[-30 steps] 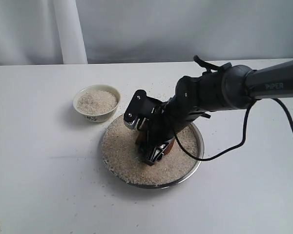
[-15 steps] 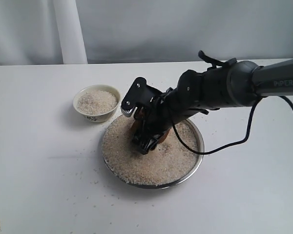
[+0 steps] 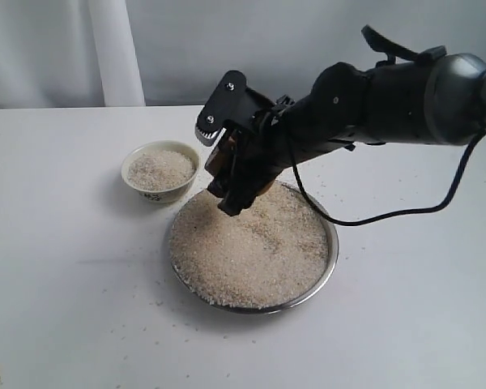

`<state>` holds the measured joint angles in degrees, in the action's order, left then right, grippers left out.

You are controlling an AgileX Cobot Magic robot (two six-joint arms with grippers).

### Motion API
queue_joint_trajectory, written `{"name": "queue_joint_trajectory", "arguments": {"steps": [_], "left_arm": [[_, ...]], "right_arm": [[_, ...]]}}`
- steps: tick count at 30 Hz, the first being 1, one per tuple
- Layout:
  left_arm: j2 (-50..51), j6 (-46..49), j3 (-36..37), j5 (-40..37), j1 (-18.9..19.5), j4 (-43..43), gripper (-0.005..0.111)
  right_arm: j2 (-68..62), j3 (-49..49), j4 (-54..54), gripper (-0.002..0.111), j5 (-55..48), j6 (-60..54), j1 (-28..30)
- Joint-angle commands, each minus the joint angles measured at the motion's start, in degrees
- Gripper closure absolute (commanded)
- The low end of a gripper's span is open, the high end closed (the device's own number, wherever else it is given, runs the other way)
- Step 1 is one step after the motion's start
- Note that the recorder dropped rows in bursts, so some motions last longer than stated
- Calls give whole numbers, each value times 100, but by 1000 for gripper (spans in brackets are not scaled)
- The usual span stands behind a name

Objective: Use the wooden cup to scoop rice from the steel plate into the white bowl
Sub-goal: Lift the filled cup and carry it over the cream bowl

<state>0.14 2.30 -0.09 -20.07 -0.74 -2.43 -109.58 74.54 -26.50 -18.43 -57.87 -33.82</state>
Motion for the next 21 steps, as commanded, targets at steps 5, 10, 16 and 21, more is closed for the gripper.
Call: {"name": "queue_joint_trajectory", "arguments": {"steps": [5,10,16,21], "left_arm": [[-14,-22,9,33,-15,2,107],[-14,-22,9,33,-15,2,107],[-14,-22,9,33,-15,2,107],[-14,-22,9,33,-15,2,107]], "right_arm": [[-228,983,103,108,-48,56,-289],[-768,1961,1378,108,-403,1204,-421],[-1643,3466,4128,108,-1405,3044,-751],[-2294,4483,5296,108,-2132,3571,-962]]}}
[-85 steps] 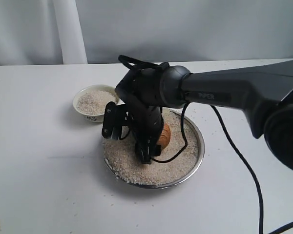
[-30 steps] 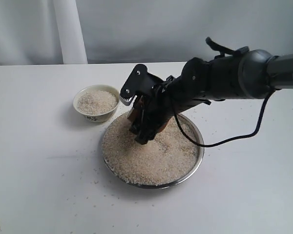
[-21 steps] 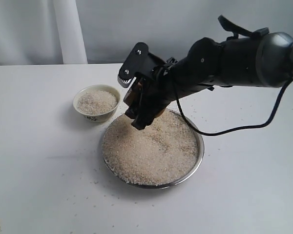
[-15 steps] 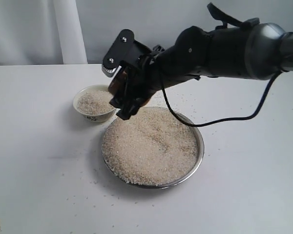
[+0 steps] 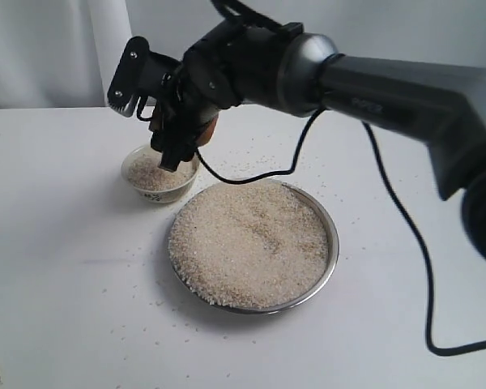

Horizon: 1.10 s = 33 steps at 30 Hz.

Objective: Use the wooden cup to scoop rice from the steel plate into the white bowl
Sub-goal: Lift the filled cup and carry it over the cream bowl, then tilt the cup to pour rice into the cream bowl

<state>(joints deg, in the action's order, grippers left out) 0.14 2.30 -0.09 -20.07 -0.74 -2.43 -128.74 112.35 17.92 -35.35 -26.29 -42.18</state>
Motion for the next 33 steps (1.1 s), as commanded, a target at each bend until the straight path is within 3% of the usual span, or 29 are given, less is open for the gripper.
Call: {"name": "queue_joint_trajectory", "arguments": {"steps": [1,7,21,33], "left_arm": [[-14,-22,9,33,-15,2,107],[-14,-22,9,33,-15,2,107],[-14,-22,9,33,-15,2,107],[-14,-22,9,33,-15,2,107]], "right_arm": [[-490,882,928,108,-528,414,-139],[-1019,1499,1945,108,-933,414,-305],[-1437,1511,4190,108,-1204,284,-809],[-1502,1511,4517,108,-1358,-145,-925]]}}
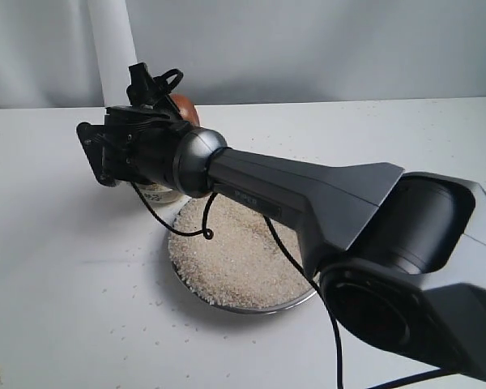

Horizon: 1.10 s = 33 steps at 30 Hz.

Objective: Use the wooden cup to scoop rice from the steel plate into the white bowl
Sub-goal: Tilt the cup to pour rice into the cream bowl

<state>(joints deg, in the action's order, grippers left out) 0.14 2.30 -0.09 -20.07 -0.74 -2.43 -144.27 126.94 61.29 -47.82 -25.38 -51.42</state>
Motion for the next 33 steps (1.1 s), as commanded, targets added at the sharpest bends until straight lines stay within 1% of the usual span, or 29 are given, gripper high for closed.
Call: {"name": "queue_joint_trajectory", "arguments": {"steps": [1,9,14,20,23,27,30,33], "left_arm": [[-14,-22,9,33,-15,2,107],[-14,-22,9,33,-15,2,107],[-14,-22,9,33,-15,2,107],[-14,-22,9,33,-15,2,107],[-14,-22,9,33,-15,2,107],[-14,-22,9,33,-15,2,107],[-14,-22,9,33,-15,2,107],[-14,-22,9,33,-15,2,107]], "right_arm": [[51,52,180,108,-121,-367,0],[51,41,180,108,-322,-1126,0],[51,8,393,108,-405,-1614,13],[51,8,675,108,-512,-1633,62],[51,8,652,108,-665,-1621,98],[85,8,564,108,-637,-1142,68],[302,8,56,108,-705,-1002,71],[622,8,-624,108,-999,-1338,71]]}}
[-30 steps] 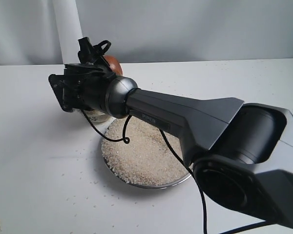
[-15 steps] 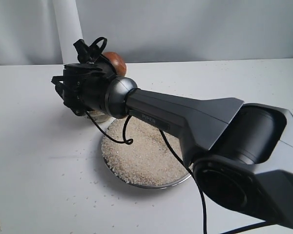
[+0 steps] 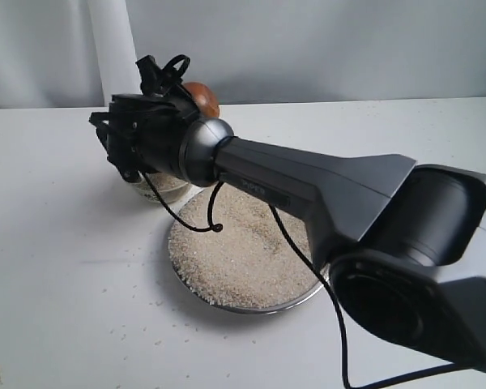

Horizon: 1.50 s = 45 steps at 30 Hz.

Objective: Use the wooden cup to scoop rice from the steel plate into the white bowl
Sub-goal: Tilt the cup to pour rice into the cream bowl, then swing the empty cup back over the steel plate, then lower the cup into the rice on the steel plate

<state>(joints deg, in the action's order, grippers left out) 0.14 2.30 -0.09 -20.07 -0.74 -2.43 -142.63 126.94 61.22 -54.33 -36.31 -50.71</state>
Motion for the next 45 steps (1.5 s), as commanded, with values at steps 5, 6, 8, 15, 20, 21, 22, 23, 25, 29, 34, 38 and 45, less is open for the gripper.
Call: {"name": "queue_joint_trajectory", "arguments": {"steps": [5,6,8,15,20,21,22,23,25,29,34,38,45], "left_arm": [[-14,-22,9,33,-15,2,107],[-14,-22,9,33,-15,2,107],[-14,-22,9,33,-15,2,107],[-14,-22,9,33,-15,2,107],[-14,-22,9,33,-15,2,107],[-14,-22,9,33,-15,2,107],[-14,-22,9,33,-15,2,107],[-14,-22,9,33,-15,2,107],[-14,-22,9,33,-15,2,107],[-14,-22,9,33,-15,2,107],[-14,-22,9,33,-15,2,107],[-14,-22,9,33,-15,2,107],[-14,-22,9,33,-15,2,107]], "right_arm": [[1034,-135,-1987,108,-1066,-1448,96],[1122,-223,-2089,108,-1214,-1594,110],[1332,-539,-2046,108,-1390,-1639,146],[1722,-1738,-1671,108,-1563,-1524,301],[1711,-2127,-1615,108,-1563,-978,489],[1711,-2209,-1615,108,-1563,-890,521],[1711,-2287,-1626,108,-1563,-840,554],[1711,-2385,-1626,108,-1563,-828,569],[1711,-2563,-1624,108,-1563,-782,606],[1711,-2880,-1728,108,-1192,-485,609],[1556,-3124,-1759,108,-727,-356,609],[1301,-3124,-1311,108,-619,72,609],[858,-3124,-1045,108,-471,352,609]]}}
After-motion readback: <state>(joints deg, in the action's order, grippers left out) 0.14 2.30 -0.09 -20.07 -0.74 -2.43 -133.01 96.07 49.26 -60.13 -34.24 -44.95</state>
